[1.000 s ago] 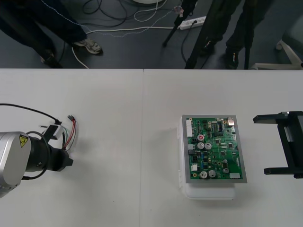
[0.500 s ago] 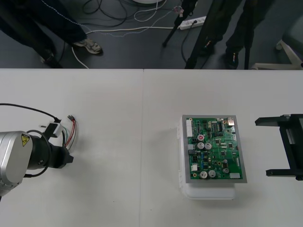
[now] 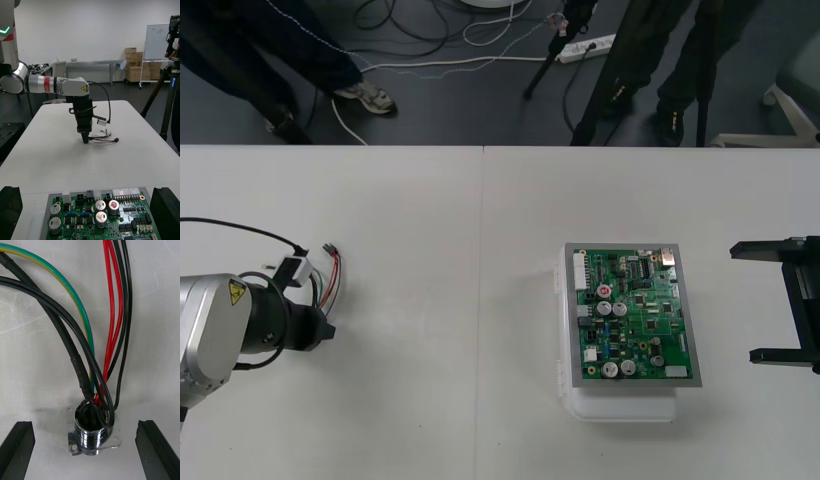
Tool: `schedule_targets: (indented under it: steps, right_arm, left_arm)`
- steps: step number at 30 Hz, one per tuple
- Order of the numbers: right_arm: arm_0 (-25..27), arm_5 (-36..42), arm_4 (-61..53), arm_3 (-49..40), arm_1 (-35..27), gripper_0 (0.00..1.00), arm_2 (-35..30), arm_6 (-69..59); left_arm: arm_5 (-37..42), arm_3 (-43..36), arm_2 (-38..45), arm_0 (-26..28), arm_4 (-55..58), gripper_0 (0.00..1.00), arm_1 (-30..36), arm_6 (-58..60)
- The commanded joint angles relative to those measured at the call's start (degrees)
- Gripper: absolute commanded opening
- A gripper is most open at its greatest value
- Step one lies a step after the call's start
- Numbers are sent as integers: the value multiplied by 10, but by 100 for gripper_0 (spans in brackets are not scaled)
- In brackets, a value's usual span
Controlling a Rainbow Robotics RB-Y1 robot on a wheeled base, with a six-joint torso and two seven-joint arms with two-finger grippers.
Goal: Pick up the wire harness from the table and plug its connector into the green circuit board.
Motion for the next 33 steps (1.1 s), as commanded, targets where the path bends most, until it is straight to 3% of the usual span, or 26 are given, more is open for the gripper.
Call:
schedule_targets:
  steps: [1, 33]
  right_arm:
    - [10, -5, 2, -3, -22, 100, -20, 20]
    - [28, -5, 1, -41, -22, 100, -20, 25]
  left_arm:
    - [30, 1, 15, -22, -5, 79, -8, 6]
    - [39, 21, 3, -36, -5, 79, -8, -2]
